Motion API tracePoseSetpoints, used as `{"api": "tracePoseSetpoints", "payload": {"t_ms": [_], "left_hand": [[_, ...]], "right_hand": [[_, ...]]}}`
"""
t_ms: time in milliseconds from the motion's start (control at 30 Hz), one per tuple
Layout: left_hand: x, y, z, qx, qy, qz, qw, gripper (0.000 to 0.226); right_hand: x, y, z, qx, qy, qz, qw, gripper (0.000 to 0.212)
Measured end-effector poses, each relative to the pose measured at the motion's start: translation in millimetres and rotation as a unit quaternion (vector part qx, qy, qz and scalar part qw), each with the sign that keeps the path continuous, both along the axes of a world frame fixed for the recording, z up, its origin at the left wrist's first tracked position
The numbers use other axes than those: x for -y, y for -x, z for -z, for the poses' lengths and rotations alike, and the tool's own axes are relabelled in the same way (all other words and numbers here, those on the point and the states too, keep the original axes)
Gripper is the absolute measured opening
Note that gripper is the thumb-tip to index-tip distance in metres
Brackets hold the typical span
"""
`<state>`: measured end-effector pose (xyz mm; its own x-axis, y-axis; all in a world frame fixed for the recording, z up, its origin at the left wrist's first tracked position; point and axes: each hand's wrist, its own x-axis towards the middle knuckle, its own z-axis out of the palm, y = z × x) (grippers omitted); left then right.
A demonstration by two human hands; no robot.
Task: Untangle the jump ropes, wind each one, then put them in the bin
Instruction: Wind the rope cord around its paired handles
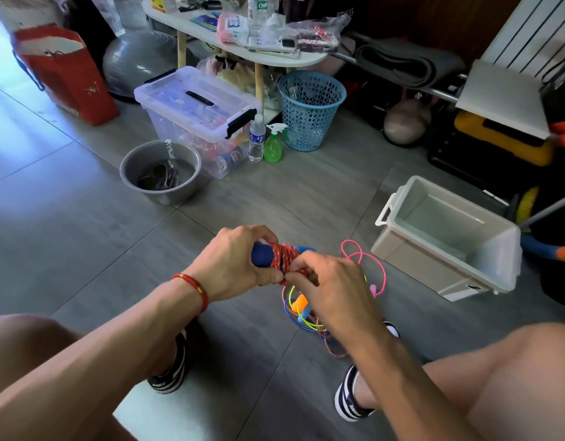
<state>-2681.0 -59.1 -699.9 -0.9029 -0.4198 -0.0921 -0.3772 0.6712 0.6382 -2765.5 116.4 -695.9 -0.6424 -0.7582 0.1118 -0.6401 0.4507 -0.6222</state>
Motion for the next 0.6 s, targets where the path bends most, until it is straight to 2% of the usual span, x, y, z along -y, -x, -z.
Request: {"api": "tracePoseSetpoints", "payload": {"t_ms": [67, 167, 300, 433, 600], "left_hand": [[-1, -1, -2, -0.01, -0.022, 0.033, 0.999, 0.046], [1, -2, -7, -0.041, -0.121, 0.04, 0.991, 0.045], [-1, 0, -14, -0.124, -0.228, -0.035, 0.965, 0.056], [-5, 3, -19, -0.166, -0.357, -0.024, 0.919, 0.039], [-19, 11, -19, -0.18, -0.512, 0.01, 0.84, 0.034]], "right_hand": [[-1, 6, -2, 0.074, 0.031, 0.009, 0.997, 0.006], [-3, 14, -7, 0.203, 0.088, 0.04, 0.974, 0.01], [-7, 18, -11, 0.297, 0.133, 0.032, 0.945, 0.008], [-7, 17, -18, 0.409, 0.206, 0.04, 0.888, 0.009], [-6, 20, -32, 0.462, 0.264, 0.026, 0.846, 0.015]]}}
